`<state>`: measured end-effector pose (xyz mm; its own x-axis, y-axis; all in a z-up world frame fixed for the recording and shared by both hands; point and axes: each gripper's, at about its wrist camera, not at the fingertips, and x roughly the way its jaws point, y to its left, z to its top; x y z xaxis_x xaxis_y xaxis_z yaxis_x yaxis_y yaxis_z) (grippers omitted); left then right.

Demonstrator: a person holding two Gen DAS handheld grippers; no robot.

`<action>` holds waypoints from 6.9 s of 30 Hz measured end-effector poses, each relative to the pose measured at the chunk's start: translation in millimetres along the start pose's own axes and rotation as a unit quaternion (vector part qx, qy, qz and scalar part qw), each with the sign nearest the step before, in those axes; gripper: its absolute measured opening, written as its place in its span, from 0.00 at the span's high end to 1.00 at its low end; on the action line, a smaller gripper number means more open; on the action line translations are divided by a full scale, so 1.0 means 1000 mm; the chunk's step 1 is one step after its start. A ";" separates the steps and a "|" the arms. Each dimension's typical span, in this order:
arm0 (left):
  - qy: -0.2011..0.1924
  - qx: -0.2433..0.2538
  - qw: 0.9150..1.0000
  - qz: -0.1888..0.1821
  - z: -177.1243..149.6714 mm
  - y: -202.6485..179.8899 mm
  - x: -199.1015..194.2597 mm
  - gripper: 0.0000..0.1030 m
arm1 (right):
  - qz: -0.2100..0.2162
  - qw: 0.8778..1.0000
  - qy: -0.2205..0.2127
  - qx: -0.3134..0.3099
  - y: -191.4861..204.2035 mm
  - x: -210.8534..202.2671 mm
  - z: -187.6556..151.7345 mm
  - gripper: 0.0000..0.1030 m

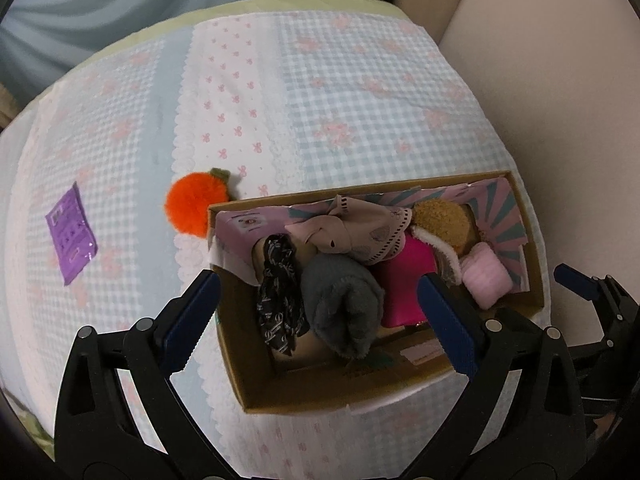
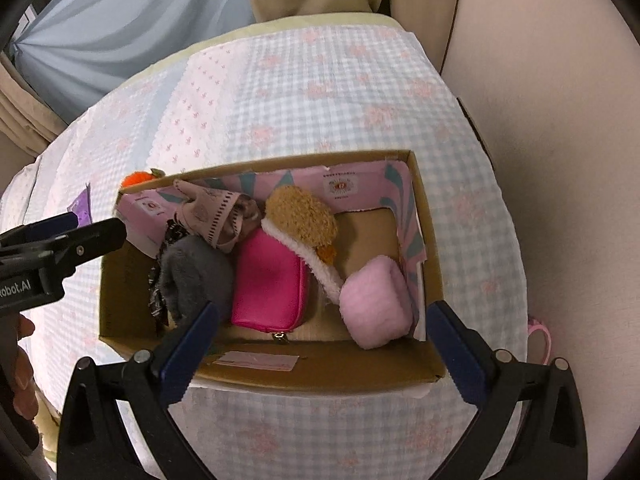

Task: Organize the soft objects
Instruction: 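Withdraw both tools from the box toward the purple packet and pom-pom, then grasp the purple packet with the left tool while the right grasps the orange pom-pom, then carry the purple packet and orange pom-pom into the box with both tools and release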

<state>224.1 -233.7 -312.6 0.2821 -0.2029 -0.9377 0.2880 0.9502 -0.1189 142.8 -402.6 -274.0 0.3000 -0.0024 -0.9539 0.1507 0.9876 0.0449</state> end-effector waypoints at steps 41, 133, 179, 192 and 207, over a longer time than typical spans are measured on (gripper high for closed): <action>-0.196 -0.075 0.975 0.070 -0.104 0.083 -0.254 0.05 | 0.040 0.983 -0.170 -0.065 0.120 -0.219 -0.015 0.00; -0.017 -0.323 0.942 0.086 -0.027 0.453 0.049 0.80 | 0.055 0.990 0.104 -0.082 0.293 0.154 0.132 0.78; -0.076 -0.070 0.994 -0.029 -0.025 0.008 -0.122 0.80 | 0.047 0.996 -0.051 0.048 0.009 -0.125 0.023 0.78; -0.002 0.002 1.000 -0.020 -0.008 -0.033 -0.017 0.80 | 0.059 0.995 0.041 0.076 -0.017 -0.024 0.022 0.78; 0.037 0.018 0.999 -0.009 -0.008 -0.024 0.042 0.01 | 0.078 0.987 0.096 0.100 -0.029 0.042 0.019 0.01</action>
<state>221.9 -263.0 -351.2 0.2093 -0.2002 -0.9571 0.3253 0.9373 -0.1249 169.3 -434.8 -309.8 0.1524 0.1968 -0.9685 0.3046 0.9229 0.2354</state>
